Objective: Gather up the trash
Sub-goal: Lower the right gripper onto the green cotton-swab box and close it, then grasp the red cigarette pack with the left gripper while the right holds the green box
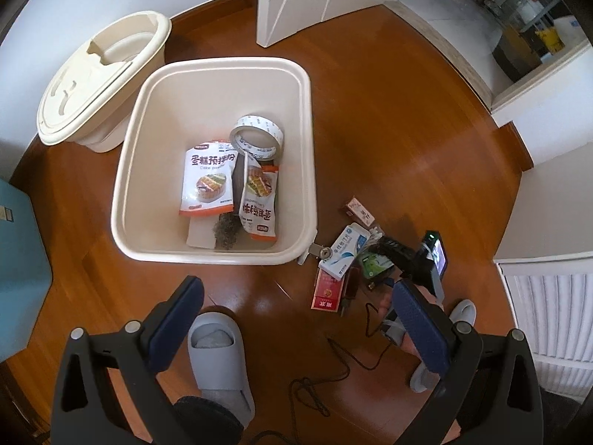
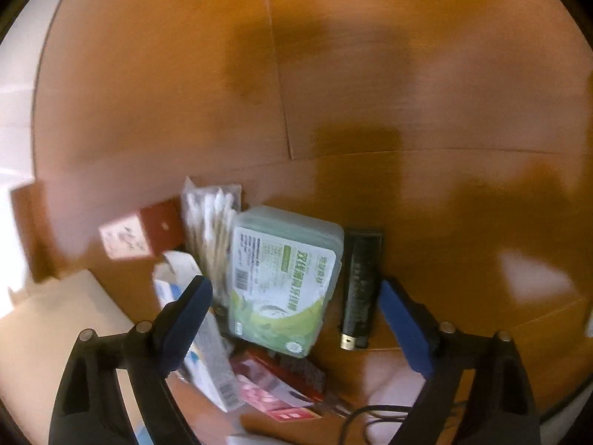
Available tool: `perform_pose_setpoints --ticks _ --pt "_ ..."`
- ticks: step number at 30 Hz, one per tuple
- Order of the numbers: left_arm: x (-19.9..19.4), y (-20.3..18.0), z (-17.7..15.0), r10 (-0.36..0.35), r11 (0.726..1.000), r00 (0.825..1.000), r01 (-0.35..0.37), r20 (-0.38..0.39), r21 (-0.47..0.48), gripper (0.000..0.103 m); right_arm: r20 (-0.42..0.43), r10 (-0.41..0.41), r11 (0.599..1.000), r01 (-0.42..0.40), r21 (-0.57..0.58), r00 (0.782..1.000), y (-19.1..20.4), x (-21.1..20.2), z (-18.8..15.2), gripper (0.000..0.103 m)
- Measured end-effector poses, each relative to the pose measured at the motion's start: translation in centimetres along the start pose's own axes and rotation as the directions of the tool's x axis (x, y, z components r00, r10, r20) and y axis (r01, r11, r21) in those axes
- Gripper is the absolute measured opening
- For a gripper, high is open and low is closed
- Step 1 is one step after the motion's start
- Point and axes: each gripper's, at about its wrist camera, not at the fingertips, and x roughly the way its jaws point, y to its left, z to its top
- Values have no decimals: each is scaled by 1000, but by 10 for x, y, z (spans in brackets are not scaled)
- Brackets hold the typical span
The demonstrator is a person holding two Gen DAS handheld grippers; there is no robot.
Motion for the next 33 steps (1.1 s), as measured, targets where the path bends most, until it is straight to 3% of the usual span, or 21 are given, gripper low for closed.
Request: perform_pose_setpoints --ticks 3,5,8,10,11,14,15,17,21,24,27,31,33 --pt "9 -12 -3 21 999 1000 -21 -12 40 103 31 -136 978 139 -155 990 19 -4 -5 76" --pt "18 -22 -9 44 996 999 -43 -20 83 103 79 -182 963 194 -188 980 18 -9 -4 75" --pt "36 -41 -24 63 980 998 -57 -27 189 103 73 -183 946 196 -259 980 21 -16 -6 71" --pt "57 -52 -41 70 962 997 -58 -35 268 103 85 -167 910 187 -371 982 30 -39 1 54" --pt "69 -55 -48 67 957 997 -52 -43 284 103 95 -163 884 188 -429 982 37 -50 3 54" --pt "126 -56 -73 10 975 989 23 -147 223 103 130 -156 809 202 -552 979 56 -94 21 54" --pt "143 -52 -80 4 986 985 25 -173 166 103 132 -140 809 191 -556 981 58 -104 28 54" --pt "164 -49 -90 -7 998 989 16 -147 56 103 110 -106 803 151 -577 988 57 -122 44 54" --pt "194 -77 -105 64 988 992 -47 -112 144 103 68 -86 817 109 -566 994 31 -129 68 54" --pt "221 -75 -104 107 989 985 -92 -132 113 103 49 -69 821 85 -564 996 21 -133 82 54" --pt "245 -68 -94 201 974 975 -188 -95 127 103 29 -40 827 50 -559 999 13 -143 97 54" --pt "277 -70 -94 258 951 959 -230 -119 208 103 13 -7 838 13 -546 1000 -1 -131 101 54" --pt "289 -71 -95 251 951 960 -220 -126 216 103 3 0 839 2 -544 1000 -1 -112 97 54"
